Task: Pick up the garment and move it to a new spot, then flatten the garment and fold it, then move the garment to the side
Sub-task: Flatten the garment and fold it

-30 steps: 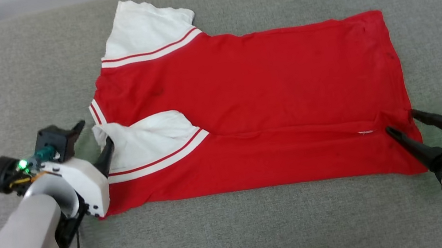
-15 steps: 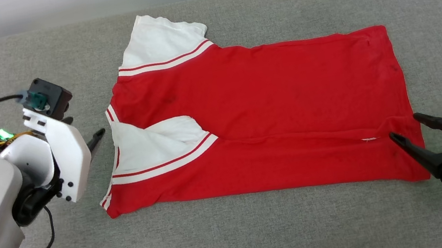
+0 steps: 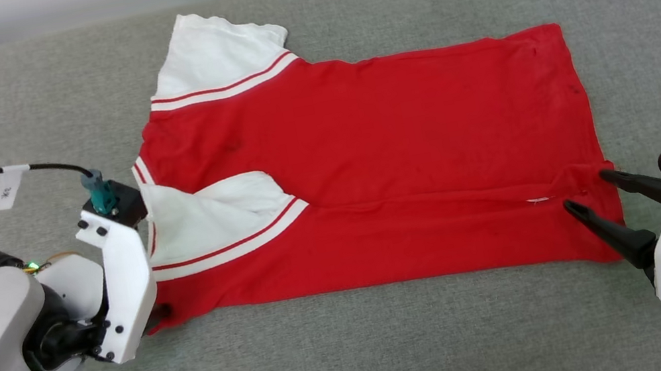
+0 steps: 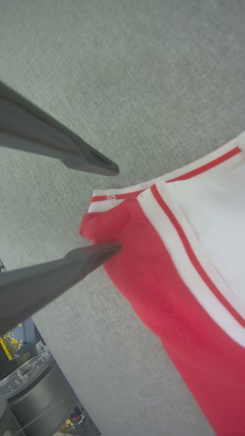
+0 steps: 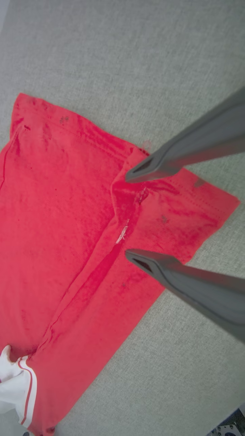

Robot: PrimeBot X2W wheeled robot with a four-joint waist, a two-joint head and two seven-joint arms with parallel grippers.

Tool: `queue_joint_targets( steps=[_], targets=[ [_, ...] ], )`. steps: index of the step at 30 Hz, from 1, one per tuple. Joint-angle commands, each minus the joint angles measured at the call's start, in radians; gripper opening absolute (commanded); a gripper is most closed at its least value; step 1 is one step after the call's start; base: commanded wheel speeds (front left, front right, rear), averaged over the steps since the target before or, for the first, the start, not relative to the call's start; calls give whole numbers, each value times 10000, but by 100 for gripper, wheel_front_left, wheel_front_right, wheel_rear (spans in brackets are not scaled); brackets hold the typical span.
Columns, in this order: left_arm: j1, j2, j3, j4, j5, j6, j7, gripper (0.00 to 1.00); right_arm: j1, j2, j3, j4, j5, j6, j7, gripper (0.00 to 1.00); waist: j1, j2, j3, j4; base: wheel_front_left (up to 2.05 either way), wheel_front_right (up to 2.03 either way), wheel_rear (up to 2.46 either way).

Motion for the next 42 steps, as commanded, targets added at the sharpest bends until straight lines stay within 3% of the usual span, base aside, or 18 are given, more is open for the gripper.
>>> queue_joint_targets(
  steps=[1,8,9,10,19,25,30,35,42],
  targets=[
    [192,76,-74,98,-63,72,142,100,-123,99,9,-67,-73,-10,51,100,-1,0,130,-131,0,0,0],
    [686,-211,-329,727,-106,139,34,99,-394,179,115,-185,-133,-8,143,100,-1,0,277,-336,0,0,0],
    [710,-259,-386,776,-55,81,-33,43,-456,138,133,-206,-126,-10,167,100,-1,0,278,-356,0,0,0],
    [718,-294,-411,831,-39,70,-82,0,-529,69,153,-234,-130,-10,179,100,-1,0,272,-365,0,0,0],
    [157,-283,-533,555,158,-228,-298,0,-1828,-1195,164,-895,-81,-8,1236,100,-1,0,-84,-187,0,0,0],
    [-160,-144,-656,-72,336,-309,-524,0,-2587,-2195,638,-1190,706,-10,3331,100,-1,0,-259,33,0,0,0],
    [-357,-175,-740,-600,333,-342,-637,0,-2814,-2526,1210,-818,1474,-10,5473,100,-1,0,-241,257,0,0,0],
    [-554,-239,-827,-791,469,-344,-693,0,-2490,-1855,1256,42,2089,-8,6449,100,-1,0,-58,469,0,0,0],
    [-681,-278,-947,-827,540,-346,-860,0,-2021,-506,1292,1236,1997,-8,6224,100,-1,0,246,641,0,0,0]
  ],
)
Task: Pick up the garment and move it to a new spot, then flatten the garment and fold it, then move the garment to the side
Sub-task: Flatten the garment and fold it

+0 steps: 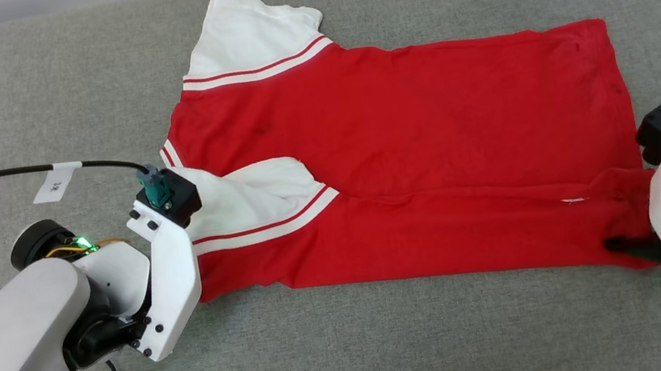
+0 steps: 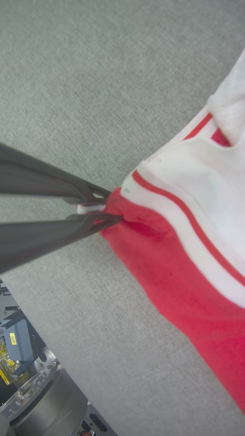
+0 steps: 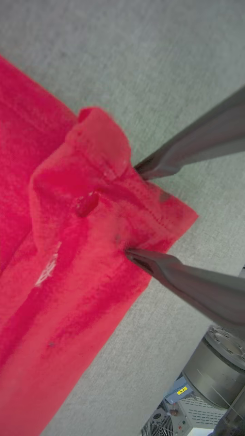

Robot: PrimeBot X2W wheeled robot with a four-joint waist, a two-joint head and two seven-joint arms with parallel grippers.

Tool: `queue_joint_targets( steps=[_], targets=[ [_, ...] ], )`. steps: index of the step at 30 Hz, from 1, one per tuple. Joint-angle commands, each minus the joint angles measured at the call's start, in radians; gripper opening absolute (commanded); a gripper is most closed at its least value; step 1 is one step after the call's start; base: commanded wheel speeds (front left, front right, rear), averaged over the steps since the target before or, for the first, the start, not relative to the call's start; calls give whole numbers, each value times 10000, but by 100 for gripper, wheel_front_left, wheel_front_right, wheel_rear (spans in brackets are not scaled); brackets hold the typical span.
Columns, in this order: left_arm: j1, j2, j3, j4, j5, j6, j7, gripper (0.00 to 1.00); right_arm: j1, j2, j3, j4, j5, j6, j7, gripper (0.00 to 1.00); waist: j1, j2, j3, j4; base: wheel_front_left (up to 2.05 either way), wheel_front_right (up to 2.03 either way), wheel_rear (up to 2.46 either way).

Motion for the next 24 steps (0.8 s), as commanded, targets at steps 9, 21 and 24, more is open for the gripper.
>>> queue_joint_targets(
  steps=[9,21,24],
  targets=[
    [232,67,-1,391,-275,-5,-370,0,374,1004,671,845,-169,-5,-937,0,0,0,37,15,0,0,0],
    [1276,721,50,191,-919,54,-839,0,147,-886,894,-555,367,-8,-1754,0,0,0,-1127,-171,0,0,0],
    [2000,1111,-54,-350,-1222,284,-932,0,753,-1654,891,-1150,769,-13,-1820,0,0,0,-1366,-181,0,0,0]
  ],
)
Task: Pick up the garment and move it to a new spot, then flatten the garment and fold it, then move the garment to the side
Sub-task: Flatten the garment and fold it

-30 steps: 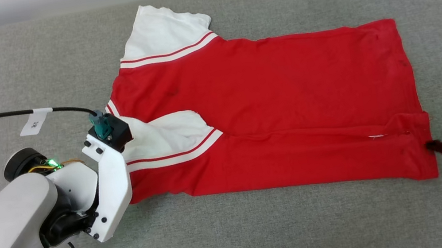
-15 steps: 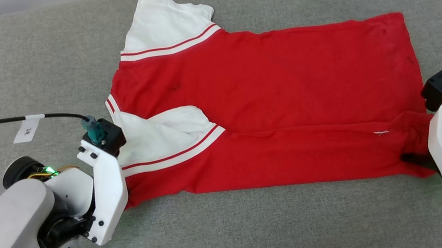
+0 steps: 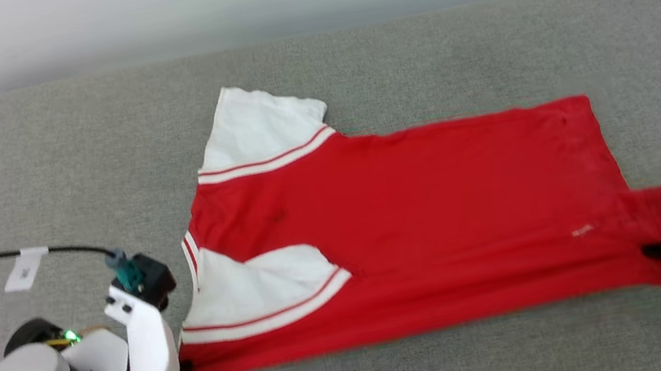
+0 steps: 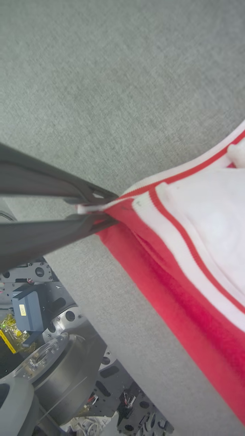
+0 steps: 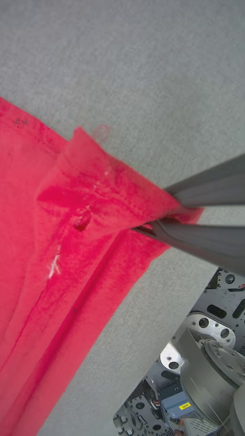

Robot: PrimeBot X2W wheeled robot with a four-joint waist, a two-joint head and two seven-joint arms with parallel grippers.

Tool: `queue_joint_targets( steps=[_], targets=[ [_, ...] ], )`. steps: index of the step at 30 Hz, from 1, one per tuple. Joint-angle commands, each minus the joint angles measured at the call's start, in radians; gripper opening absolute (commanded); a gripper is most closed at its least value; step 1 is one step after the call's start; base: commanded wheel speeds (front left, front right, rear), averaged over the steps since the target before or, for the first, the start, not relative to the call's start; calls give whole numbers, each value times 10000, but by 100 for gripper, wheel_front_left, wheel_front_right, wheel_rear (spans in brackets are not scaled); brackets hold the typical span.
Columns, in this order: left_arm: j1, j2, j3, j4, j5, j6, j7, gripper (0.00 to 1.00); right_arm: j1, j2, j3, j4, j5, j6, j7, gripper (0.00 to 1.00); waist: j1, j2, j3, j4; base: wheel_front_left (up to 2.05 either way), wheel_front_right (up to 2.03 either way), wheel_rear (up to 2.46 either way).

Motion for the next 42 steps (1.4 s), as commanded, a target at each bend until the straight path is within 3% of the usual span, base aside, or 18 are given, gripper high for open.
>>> queue_joint_targets(
  steps=[1,5,12,13,14,15,21,25,29,36,42],
  targets=[
    [347,129,-59,-105,-41,160,-112,0,360,-227,28,-99,80,-19,-28,0,0,0,-60,-3,0,0,0],
    [920,128,-250,-312,-187,346,-229,0,989,-260,72,-56,253,-19,-110,0,0,0,-50,-1,0,0,0],
    [1243,-48,-471,-189,-125,453,-292,0,1431,233,189,647,-67,-19,-262,0,0,0,98,54,0,0,0],
    [1224,-98,-445,-152,-113,499,-350,56,1459,330,197,766,-126,-19,-312,0,0,0,108,72,0,0,0],
    [1176,-163,-372,-109,-122,542,-439,100,1450,389,115,905,-256,-19,-469,25,0,0,107,91,0,0,0],
    [1085,-183,-329,-106,-69,541,-518,100,1416,432,89,960,-454,-19,-645,100,0,0,93,110,0,0,0],
    [495,42,203,-121,160,583,-1132,100,1106,440,-548,532,-1402,-15,-2108,100,0,0,-160,62,0,0,0],
    [-157,165,660,-114,700,681,-1840,100,910,774,-1836,72,-2493,-19,-4091,100,0,0,-223,-106,0,0,0],
    [-811,38,1077,178,1086,848,-2416,100,1242,1873,-3496,-445,-3634,-14,-5743,100,0,0,-95,-378,0,0,0],
    [-1972,-402,1767,1013,1463,1010,-3322,100,2236,4090,-6082,-1972,-5887,-14,-7387,100,0,0,485,-923,0,0,0],
    [-3016,-718,2086,1722,1296,827,-3017,100,3383,5791,-7405,-3126,-7183,-14,-8144,100,0,0,1194,-1373,0,0,0]
  ],
)
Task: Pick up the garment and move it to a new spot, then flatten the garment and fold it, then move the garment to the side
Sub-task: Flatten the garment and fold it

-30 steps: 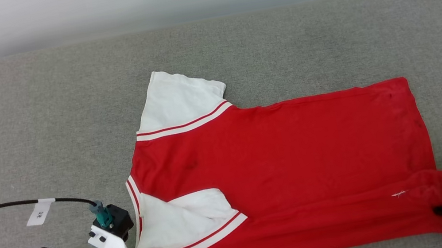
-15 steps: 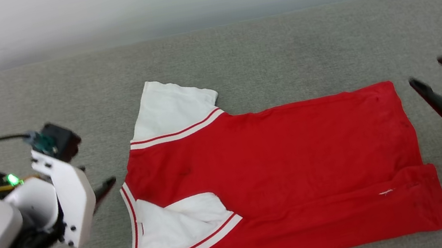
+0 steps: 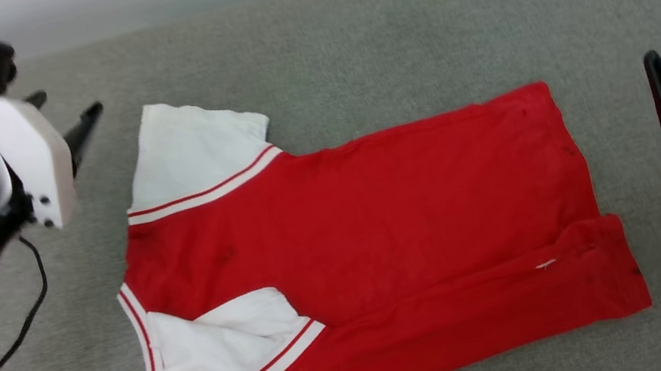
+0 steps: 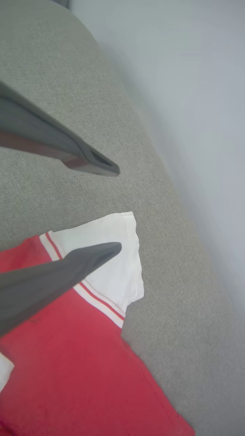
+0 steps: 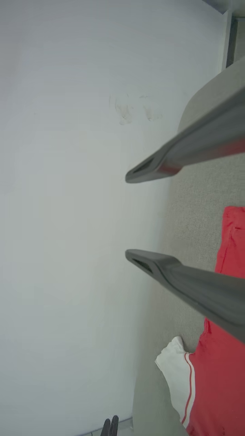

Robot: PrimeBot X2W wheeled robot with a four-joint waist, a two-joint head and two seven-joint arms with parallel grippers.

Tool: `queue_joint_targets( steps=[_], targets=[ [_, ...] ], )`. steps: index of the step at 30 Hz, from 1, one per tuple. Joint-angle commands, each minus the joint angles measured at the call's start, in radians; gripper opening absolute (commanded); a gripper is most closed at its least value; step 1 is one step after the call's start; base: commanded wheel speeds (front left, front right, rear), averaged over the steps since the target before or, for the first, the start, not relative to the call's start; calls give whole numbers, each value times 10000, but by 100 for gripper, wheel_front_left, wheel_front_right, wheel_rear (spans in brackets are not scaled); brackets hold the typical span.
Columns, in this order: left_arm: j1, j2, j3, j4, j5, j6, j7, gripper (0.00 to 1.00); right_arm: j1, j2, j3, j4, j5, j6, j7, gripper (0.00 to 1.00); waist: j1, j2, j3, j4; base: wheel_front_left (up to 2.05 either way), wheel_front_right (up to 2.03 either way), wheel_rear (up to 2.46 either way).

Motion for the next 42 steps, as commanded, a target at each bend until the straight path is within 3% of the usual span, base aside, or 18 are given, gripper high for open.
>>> queue_joint_targets(
  steps=[1,11,17,24,27,28,29,36,42],
  targets=[
    [-233,-156,78,153,-178,-60,200,100,278,193,-63,-123,-166,-8,-34,100,0,0,391,-272,0,0,0],
    [-2612,-456,-76,1162,-1018,-144,3934,100,321,822,94,-865,-549,-8,-142,100,0,0,2142,-877,0,0,0],
    [-3584,-388,-513,1504,-775,25,5785,100,-161,821,453,-693,-537,-8,-261,100,0,0,3039,-1234,0,0,0],
    [-3553,-370,-965,1773,-539,33,6418,100,-602,772,841,-251,-446,-8,-440,100,0,0,3514,-1488,0,0,0],
    [-3321,-401,-1183,1757,-552,-199,6569,100,-756,657,870,-90,-393,-8,-520,100,0,0,3535,-1478,0,0,0],
    [-3262,-449,-1176,1750,-609,-251,6550,38,-827,629,857,-42,-388,-8,-549,100,0,0,3515,-1465,0,0,0],
    [-3220,-497,-1173,1731,-671,-293,6550,0,-887,592,818,-9,-399,-8,-586,100,0,0,3489,-1441,0,0,0],
    [-3565,-611,-1181,1513,-370,-622,5957,0,-1813,-115,509,222,-409,-8,-250,100,0,0,2921,-1111,0,0,0],
    [-3470,-764,-1377,1236,-283,-867,5431,0,-2853,-1564,870,202,135,-8,2164,100,0,0,2251,-621,0,0,0]
  ],
)
